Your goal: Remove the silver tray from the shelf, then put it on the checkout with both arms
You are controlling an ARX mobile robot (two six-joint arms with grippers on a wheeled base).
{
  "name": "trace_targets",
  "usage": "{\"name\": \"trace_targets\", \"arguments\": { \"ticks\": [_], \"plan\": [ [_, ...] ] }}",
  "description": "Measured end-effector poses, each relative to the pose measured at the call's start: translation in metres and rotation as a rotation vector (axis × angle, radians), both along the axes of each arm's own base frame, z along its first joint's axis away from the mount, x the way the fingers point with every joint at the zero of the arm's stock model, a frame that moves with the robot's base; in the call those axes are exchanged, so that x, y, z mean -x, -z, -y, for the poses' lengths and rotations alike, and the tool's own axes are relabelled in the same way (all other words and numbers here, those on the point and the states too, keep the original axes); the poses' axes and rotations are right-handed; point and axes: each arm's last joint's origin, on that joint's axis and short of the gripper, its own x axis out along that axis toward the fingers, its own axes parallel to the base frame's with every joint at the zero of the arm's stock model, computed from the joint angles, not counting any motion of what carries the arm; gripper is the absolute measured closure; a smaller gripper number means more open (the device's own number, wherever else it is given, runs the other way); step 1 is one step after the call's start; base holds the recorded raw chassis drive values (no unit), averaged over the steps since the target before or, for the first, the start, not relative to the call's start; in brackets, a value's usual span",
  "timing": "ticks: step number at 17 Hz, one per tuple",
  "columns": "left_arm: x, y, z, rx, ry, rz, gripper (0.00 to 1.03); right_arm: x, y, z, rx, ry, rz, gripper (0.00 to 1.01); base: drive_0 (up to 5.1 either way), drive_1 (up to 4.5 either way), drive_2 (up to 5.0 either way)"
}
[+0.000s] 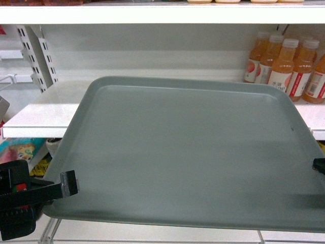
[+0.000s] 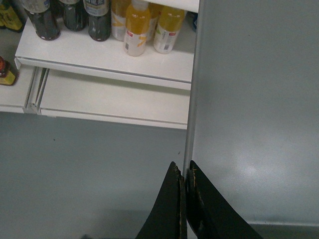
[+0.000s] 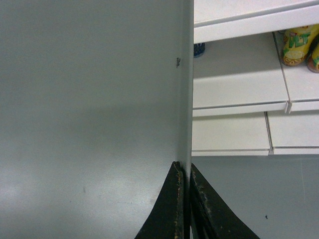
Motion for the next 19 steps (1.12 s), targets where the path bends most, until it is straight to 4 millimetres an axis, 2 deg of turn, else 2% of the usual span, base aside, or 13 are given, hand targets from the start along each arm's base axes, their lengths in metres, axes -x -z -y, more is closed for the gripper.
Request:
{"name": "trace_targets", "arguments": {
  "ticks": [19],
  "plan": [
    [0.0003,0.0002,0.0004,-0.003,0.0,-0.001,1.0,0.0,0.0,0.0,0.0,0.0,0.0,0.98,0.0,-4.2,4.2]
  ]
}}
